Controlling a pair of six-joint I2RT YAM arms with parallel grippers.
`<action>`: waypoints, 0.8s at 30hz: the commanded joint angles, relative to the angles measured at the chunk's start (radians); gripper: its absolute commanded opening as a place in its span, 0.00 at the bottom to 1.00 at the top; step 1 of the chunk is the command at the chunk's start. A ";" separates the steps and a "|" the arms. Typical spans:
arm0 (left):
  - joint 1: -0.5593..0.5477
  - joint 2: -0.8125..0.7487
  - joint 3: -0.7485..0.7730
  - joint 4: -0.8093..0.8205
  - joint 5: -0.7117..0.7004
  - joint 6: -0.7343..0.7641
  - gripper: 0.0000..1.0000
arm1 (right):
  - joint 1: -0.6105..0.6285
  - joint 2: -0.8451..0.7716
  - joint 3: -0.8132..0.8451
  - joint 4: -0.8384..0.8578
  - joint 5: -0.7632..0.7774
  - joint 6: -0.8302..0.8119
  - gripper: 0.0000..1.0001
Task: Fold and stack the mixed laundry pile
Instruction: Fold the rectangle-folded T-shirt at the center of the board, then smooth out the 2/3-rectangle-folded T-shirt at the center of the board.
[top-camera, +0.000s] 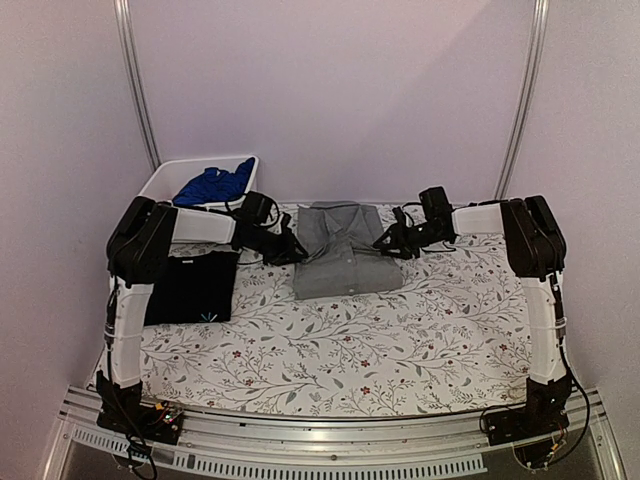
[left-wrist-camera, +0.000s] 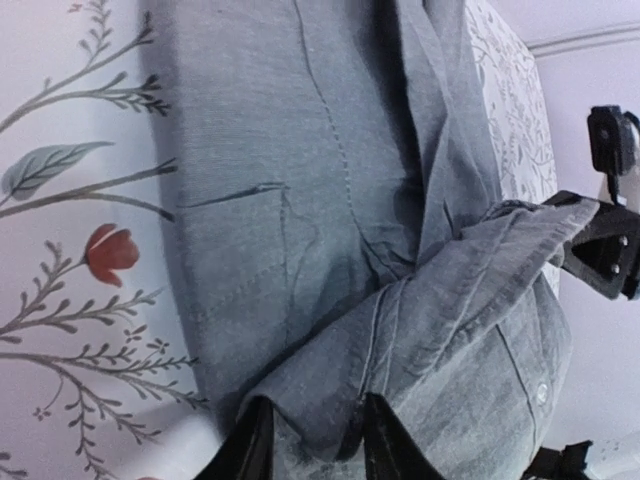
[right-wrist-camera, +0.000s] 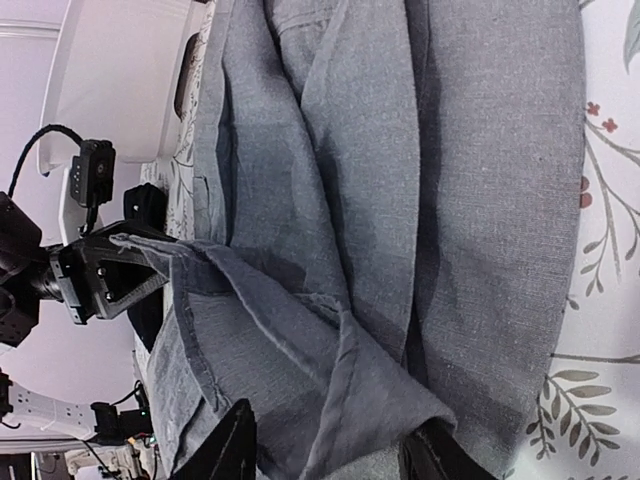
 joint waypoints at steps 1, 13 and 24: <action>0.052 -0.050 0.008 -0.012 -0.035 0.012 0.40 | -0.038 -0.048 0.037 0.010 0.020 0.022 0.55; 0.071 -0.366 -0.168 0.028 0.041 0.106 0.90 | -0.073 -0.313 -0.081 -0.062 -0.077 -0.015 0.83; -0.146 -0.265 -0.176 0.263 0.277 -0.026 1.00 | 0.094 -0.278 -0.165 0.010 -0.286 0.063 0.80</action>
